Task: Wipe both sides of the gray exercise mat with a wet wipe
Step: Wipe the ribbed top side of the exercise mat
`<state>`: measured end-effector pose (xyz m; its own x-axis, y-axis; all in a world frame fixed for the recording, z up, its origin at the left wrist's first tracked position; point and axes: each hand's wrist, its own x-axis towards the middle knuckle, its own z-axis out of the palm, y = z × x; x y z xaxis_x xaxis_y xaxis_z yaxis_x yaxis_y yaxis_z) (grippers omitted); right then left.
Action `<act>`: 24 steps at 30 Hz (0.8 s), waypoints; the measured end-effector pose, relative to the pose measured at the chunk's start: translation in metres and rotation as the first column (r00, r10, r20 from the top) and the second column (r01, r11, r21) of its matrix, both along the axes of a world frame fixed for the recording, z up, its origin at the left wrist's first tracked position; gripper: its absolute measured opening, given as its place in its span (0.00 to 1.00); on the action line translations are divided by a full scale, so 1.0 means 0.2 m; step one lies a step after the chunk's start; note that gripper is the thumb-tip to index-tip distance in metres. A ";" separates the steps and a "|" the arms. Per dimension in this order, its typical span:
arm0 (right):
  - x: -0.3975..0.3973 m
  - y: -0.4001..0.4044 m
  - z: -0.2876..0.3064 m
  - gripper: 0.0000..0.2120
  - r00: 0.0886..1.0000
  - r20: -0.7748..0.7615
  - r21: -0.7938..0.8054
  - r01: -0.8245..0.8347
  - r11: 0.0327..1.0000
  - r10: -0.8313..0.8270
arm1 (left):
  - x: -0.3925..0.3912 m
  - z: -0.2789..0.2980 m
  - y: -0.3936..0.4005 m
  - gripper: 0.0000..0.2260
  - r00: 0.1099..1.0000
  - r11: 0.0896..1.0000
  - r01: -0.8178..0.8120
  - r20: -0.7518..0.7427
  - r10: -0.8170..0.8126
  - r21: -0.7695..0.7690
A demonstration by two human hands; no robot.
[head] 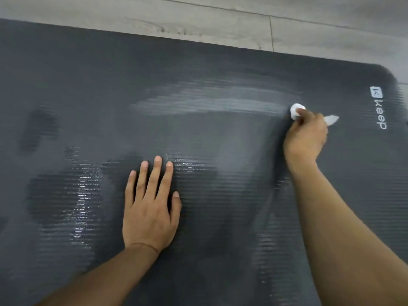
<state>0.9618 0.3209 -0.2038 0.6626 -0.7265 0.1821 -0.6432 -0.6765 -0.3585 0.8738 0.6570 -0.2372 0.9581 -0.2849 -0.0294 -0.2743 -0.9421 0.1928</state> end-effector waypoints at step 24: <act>-0.09 0.14 -0.05 0.13 0.996 -0.085 -0.073 -0.037 0.997 0.031 | -0.01 -0.02 -0.01 0.28 0.999 1.000 -0.014 0.051 0.015 -0.017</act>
<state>0.9438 0.3487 -0.2141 0.7021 -0.6895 0.1777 -0.6450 -0.7216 -0.2517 0.8720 0.6552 -0.2415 0.9623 -0.2710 0.0240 -0.2704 -0.9429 0.1945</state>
